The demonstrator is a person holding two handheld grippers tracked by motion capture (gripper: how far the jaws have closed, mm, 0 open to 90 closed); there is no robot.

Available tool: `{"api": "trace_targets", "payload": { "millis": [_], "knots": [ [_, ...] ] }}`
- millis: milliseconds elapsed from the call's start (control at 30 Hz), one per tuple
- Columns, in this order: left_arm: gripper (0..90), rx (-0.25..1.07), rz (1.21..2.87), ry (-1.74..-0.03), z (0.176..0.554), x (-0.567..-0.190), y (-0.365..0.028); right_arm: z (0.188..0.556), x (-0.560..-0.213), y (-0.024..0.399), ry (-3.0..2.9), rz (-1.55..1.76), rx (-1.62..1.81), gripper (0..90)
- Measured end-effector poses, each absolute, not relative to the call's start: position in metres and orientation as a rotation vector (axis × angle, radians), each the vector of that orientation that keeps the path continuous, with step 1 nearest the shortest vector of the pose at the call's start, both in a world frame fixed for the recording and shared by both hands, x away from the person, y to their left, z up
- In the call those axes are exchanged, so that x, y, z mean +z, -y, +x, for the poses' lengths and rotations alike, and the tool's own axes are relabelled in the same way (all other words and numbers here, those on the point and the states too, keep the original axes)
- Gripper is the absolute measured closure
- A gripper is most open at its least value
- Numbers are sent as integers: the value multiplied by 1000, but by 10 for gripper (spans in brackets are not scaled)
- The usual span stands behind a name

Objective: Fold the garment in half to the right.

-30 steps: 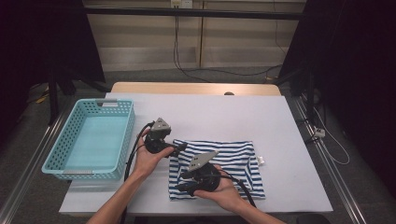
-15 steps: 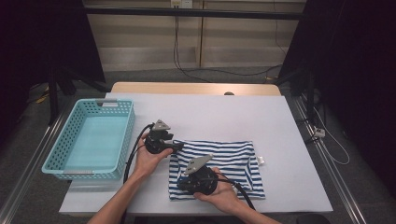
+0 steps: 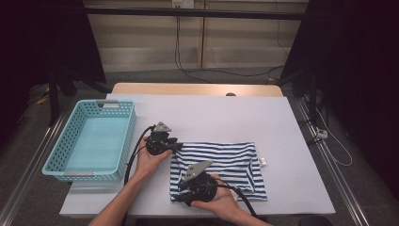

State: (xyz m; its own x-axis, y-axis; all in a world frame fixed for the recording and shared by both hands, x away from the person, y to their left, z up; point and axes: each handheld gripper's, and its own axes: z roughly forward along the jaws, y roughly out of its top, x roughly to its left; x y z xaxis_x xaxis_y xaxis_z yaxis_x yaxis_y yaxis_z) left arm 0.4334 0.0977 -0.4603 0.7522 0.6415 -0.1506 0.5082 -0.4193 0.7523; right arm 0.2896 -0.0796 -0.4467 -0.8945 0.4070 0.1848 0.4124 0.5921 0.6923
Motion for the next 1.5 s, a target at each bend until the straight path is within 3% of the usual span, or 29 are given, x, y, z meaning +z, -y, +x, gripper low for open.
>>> {"api": "trace_targets", "payload": {
  "millis": [100,367,433,633,900,1000,1100,1233,1333,1500],
  "knots": [
    [544,208,2112,-866,433,-459,-97,283,-446,74,2816,-733,-1218,447],
    [455,238,2117,-855,433,-456,-102,277,-447,68,2821,-775,-1244,376],
    [414,226,2097,-871,432,-455,-101,278,-447,66,2891,-737,-1235,378],
    [396,234,2075,-890,431,-454,-101,281,-447,64,2901,-743,-1217,339],
    [350,267,2093,-875,430,-451,-101,271,-452,58,3013,-724,-1238,355],
    [349,272,2086,-872,430,-453,-102,271,-450,59,3038,-738,-1206,421],
    [348,261,2094,-878,430,-452,-103,274,-446,62,3062,-780,-1177,566],
    [339,264,2104,-878,431,-454,-103,275,-446,67,3061,-793,-1180,610],
    [391,290,2123,-886,433,-454,-102,275,-444,69,3050,-812,-1167,726],
    [375,266,2096,-900,431,-456,-99,277,-444,74,3015,-828,-1149,800]
  ]
}}
